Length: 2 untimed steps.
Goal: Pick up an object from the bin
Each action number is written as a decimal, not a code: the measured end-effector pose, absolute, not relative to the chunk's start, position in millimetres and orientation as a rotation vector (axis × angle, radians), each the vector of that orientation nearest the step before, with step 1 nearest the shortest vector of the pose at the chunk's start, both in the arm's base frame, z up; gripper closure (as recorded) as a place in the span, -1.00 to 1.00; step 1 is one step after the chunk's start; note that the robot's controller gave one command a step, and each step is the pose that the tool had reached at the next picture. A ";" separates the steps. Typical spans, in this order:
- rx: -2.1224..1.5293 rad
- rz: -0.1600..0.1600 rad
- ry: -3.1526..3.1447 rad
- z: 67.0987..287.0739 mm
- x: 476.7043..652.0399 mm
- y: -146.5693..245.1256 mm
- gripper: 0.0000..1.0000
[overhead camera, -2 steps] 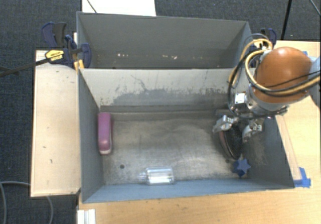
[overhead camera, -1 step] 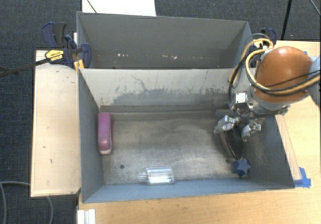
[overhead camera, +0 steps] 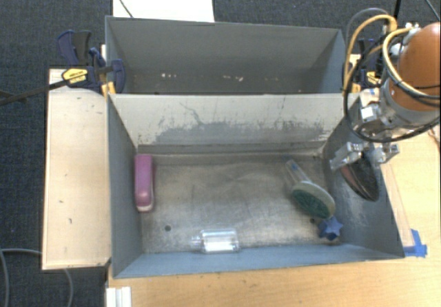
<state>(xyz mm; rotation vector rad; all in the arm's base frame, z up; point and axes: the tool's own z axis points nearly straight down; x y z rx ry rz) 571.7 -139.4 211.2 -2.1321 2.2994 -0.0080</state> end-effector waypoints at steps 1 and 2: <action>-2.260 0.001 2.179 195.1 574.9 -151.8 1.00; -2.600 -0.005 1.755 279.2 586.5 -140.0 1.00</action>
Offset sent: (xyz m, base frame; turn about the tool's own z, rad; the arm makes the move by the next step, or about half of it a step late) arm 0.0030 -0.0129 -0.0154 -0.1141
